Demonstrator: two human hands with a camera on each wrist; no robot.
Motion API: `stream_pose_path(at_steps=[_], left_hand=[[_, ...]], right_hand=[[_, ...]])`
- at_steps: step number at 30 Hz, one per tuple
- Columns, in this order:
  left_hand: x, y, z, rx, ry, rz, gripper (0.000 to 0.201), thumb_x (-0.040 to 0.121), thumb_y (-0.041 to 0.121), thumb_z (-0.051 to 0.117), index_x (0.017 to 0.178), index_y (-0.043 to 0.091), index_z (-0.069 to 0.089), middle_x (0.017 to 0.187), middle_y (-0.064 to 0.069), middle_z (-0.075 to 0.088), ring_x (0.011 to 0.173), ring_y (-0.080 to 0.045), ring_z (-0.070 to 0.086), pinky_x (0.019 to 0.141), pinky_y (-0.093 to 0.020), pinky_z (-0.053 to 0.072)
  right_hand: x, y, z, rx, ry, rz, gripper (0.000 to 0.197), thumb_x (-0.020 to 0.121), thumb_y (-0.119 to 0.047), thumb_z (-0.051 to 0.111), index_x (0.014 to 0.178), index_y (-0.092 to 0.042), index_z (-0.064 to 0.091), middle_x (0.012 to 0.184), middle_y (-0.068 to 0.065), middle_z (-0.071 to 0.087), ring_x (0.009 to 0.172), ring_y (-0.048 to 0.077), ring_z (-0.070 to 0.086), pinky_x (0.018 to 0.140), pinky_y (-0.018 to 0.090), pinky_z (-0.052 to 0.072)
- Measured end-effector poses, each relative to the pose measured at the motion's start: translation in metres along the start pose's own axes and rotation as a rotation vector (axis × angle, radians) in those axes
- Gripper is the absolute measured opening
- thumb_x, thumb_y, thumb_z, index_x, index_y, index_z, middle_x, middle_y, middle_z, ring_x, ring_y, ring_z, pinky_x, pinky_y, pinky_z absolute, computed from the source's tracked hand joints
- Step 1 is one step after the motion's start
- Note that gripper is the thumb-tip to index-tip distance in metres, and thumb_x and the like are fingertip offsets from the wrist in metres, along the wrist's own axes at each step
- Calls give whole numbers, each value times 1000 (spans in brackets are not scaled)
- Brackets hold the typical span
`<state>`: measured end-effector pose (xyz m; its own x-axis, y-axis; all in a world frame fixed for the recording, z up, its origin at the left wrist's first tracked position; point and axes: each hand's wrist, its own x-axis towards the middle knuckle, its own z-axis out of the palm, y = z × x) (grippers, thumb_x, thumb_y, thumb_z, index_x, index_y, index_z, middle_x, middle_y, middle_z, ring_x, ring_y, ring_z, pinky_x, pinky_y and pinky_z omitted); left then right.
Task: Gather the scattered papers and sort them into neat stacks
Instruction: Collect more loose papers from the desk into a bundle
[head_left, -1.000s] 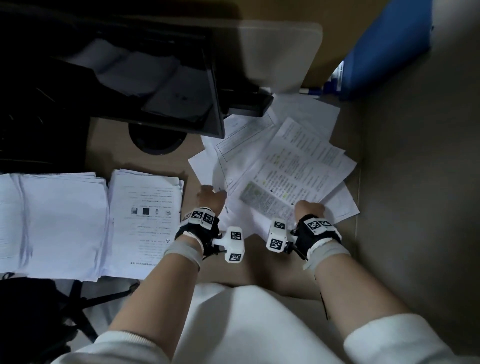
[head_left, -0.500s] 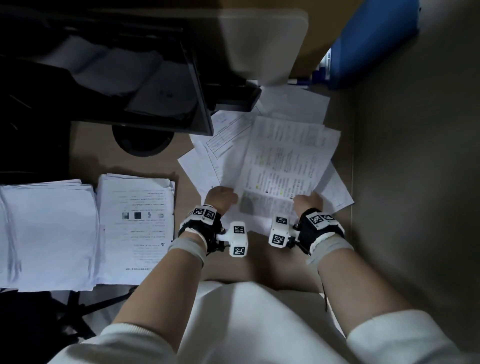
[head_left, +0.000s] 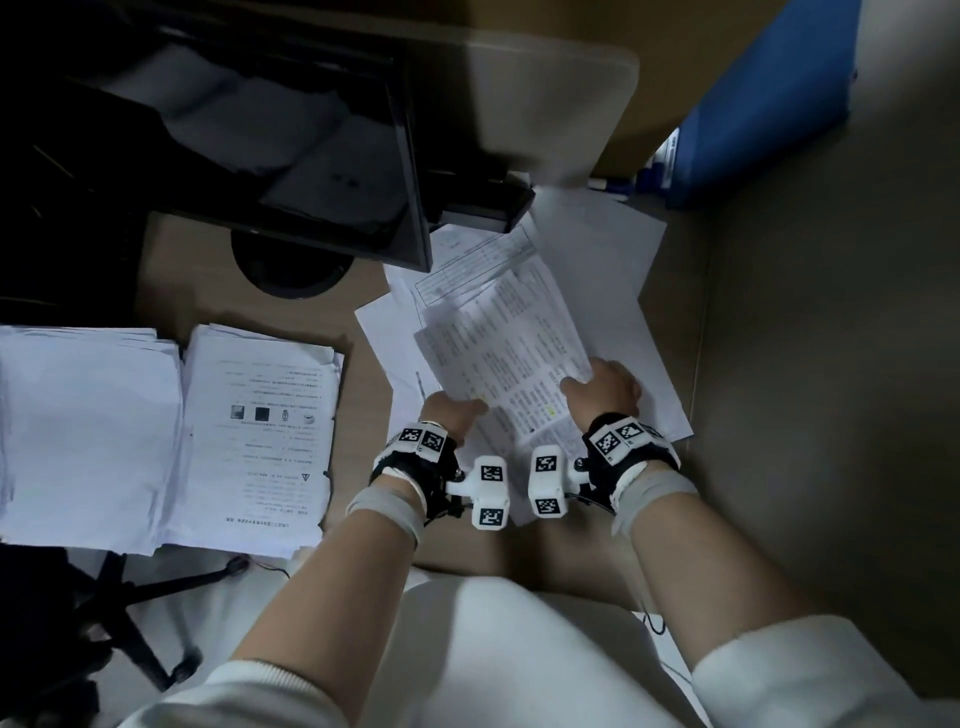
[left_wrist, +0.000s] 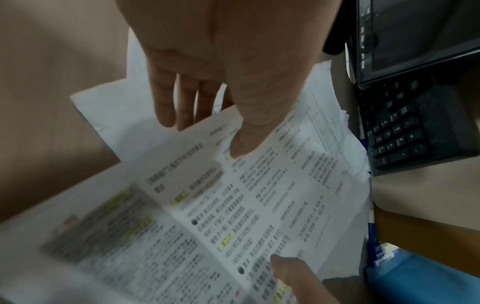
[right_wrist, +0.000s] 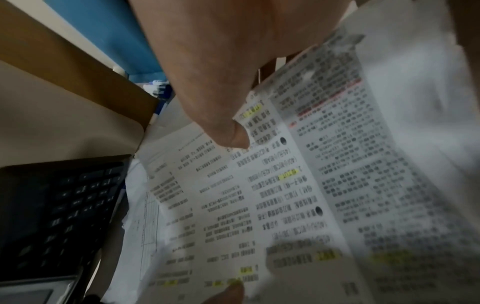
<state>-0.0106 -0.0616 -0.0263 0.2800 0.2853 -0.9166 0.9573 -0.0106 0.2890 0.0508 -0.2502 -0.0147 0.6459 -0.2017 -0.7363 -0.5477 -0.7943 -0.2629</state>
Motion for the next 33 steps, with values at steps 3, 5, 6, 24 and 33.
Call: stream_pose_path(at_steps=[3,5,6,24,33], left_hand=[[-2,4,1,-132,81,74,45,79,19,77,119,4,65,112,-13,71,99,-32,68,87,-45,59],[-2,7,4,-233,86,72,56,67,23,82,117,5,65,112,-13,72,101,-33,69,91,-51,58],[1,7,6,-268,81,68,63,58,27,84,115,6,67,109,-13,73,100,-33,70,91,-52,58],[5,7,-19,-4,224,-21,33,85,14,65,113,-4,67,98,-19,66,88,-34,62,68,-31,41],[21,-4,8,-222,65,35,71,56,26,74,120,0,59,106,-17,72,93,-35,70,83,-50,61]], right_hand=[[9,1,1,-56,-24,0,59,88,-36,60,142,-19,47,162,7,16,149,29,11,119,47,20],[15,2,2,-28,-43,3,56,87,-32,65,137,-12,49,160,8,18,145,33,22,116,45,28],[18,2,3,-3,-46,6,53,85,-29,68,132,-9,52,155,10,24,137,35,33,111,44,35],[17,7,-3,236,88,111,71,71,-40,76,134,-28,47,144,6,35,135,31,34,107,46,39],[9,11,-7,181,-40,207,84,64,-48,76,139,-26,44,141,4,45,130,31,41,104,44,41]])
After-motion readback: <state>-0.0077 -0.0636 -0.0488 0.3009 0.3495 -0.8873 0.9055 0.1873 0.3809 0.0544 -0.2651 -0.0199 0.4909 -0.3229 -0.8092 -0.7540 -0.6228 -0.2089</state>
